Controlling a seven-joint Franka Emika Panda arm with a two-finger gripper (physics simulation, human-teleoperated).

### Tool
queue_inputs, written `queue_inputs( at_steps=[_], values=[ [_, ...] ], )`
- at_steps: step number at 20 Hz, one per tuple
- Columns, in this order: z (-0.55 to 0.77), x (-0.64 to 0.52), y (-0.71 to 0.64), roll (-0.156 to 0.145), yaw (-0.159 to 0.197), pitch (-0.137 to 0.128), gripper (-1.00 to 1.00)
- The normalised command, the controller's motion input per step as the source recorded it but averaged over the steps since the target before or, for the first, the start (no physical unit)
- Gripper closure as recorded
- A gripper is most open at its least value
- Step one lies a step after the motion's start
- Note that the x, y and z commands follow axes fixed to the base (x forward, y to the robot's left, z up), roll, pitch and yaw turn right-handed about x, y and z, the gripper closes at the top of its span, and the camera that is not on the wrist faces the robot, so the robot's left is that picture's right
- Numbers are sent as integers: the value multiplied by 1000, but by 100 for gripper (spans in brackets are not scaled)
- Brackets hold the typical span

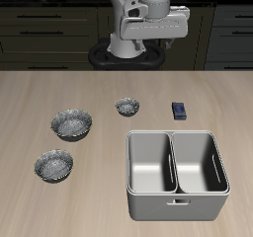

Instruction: Place the cream cheese in the middle-sized bowl

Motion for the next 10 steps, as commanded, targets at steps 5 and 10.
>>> queue_inputs(
  at_steps=[5,10],
  values=[
    [-87,-24,449,31,-44,10,-100],
    [-34,-47,464,43,-36,-8,-100]
  ],
)
